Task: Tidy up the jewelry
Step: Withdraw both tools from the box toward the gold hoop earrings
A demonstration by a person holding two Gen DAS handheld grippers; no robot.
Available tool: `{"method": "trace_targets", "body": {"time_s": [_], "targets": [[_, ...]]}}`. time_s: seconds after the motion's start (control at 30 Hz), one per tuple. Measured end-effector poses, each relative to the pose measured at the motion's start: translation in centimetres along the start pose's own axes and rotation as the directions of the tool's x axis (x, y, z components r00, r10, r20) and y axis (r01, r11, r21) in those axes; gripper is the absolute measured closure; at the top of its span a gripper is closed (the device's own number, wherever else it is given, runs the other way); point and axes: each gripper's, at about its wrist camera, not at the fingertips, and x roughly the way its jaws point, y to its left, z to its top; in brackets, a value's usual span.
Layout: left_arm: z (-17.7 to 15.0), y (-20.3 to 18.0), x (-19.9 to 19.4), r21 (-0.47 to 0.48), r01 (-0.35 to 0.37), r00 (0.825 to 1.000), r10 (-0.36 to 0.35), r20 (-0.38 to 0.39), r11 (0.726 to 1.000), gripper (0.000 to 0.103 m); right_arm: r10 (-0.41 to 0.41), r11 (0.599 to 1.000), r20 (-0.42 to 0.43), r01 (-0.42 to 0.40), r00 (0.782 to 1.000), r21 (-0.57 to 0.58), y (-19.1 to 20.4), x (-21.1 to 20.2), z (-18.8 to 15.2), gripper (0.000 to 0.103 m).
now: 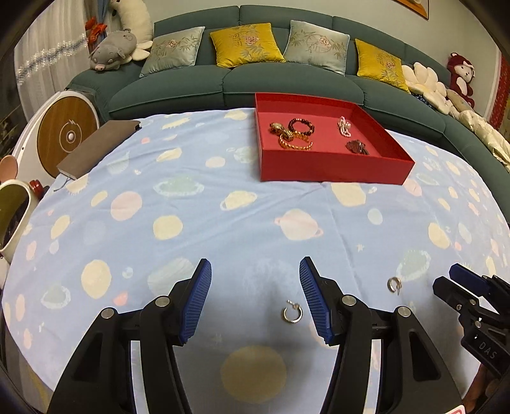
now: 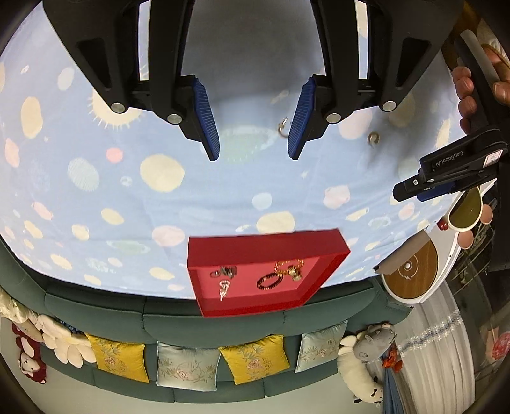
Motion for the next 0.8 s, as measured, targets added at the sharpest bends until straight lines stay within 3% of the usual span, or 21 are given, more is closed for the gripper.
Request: {"method": "trace_targets", "body": {"time_s": [0.17, 0.8], "targets": [[-1.5, -0.7, 0.7, 0.041, -0.009, 1.0, 0.01, -0.019, 0.999, 0.047, -0.024, 0.998, -0.02, 0.023, 1.0, -0.064, 1.5, 0.8, -1.7, 0.06], [-2.6, -1.1, 2.3, 0.062, -0.001, 0.998, 0.006, -0.069, 0.998, 0.047, -0.006, 0.997, -0.061, 0.002, 0.998, -0.077, 2.2, 2.6, -2.3, 0.06]]}}
